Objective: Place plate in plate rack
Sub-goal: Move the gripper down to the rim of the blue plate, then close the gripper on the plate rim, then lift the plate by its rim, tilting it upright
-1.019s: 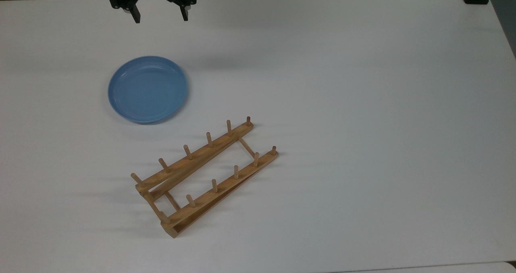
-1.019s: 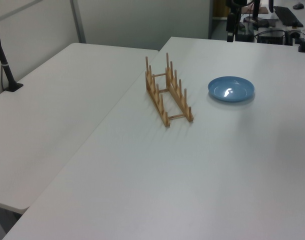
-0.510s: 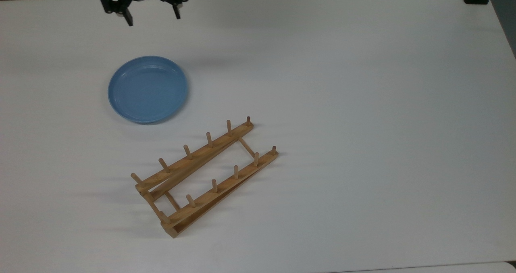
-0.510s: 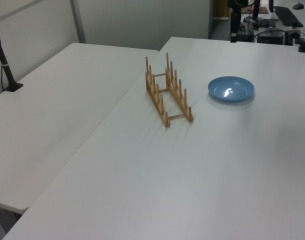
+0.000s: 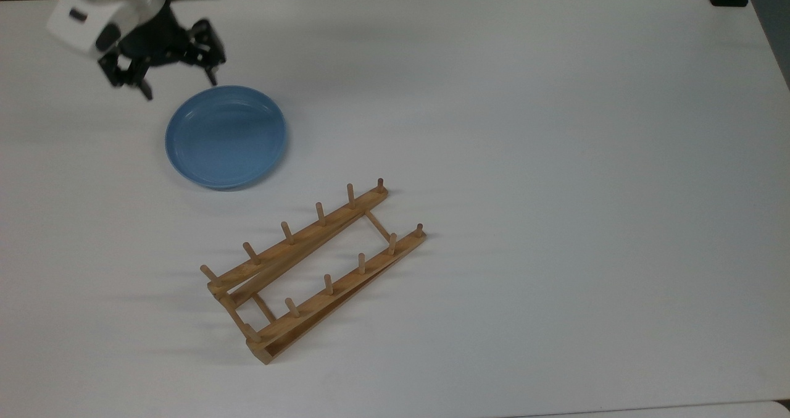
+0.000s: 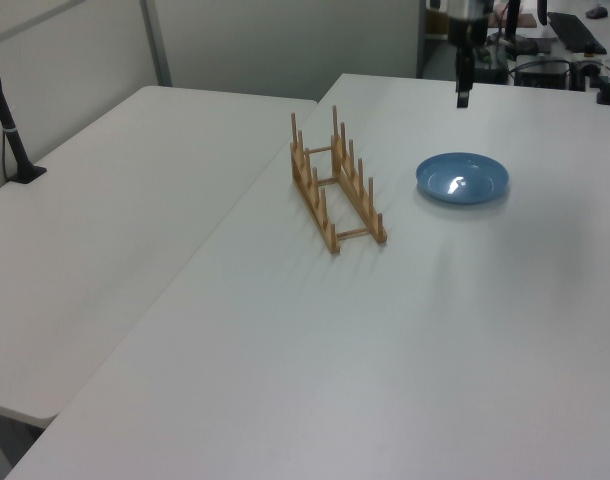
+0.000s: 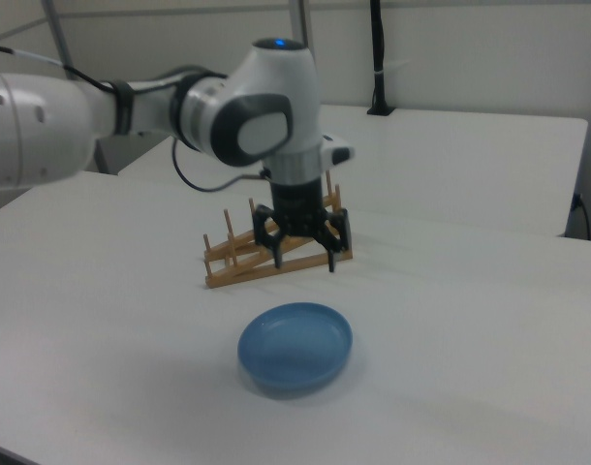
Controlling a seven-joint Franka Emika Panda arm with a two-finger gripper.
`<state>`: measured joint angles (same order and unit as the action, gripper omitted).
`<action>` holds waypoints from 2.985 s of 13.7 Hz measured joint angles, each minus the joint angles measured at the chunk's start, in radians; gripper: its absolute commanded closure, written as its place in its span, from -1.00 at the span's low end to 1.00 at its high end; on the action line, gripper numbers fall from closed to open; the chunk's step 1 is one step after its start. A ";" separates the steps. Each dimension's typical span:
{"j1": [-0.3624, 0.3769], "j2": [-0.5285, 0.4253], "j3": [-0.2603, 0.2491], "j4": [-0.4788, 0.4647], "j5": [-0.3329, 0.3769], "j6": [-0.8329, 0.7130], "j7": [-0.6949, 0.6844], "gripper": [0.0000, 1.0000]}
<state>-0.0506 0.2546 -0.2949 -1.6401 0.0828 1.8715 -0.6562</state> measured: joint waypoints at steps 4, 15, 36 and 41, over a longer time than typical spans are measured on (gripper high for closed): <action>-0.033 0.095 -0.011 0.001 0.000 0.098 -0.047 -0.66; -0.064 0.266 -0.012 0.014 -0.028 0.196 -0.096 0.69; -0.064 0.245 -0.017 0.102 -0.028 0.260 -0.137 1.00; -0.065 0.180 -0.018 0.119 -0.013 0.453 -0.115 1.00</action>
<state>-0.1155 0.4348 -0.3131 -1.5213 0.0698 2.3240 -0.7709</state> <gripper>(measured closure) 0.956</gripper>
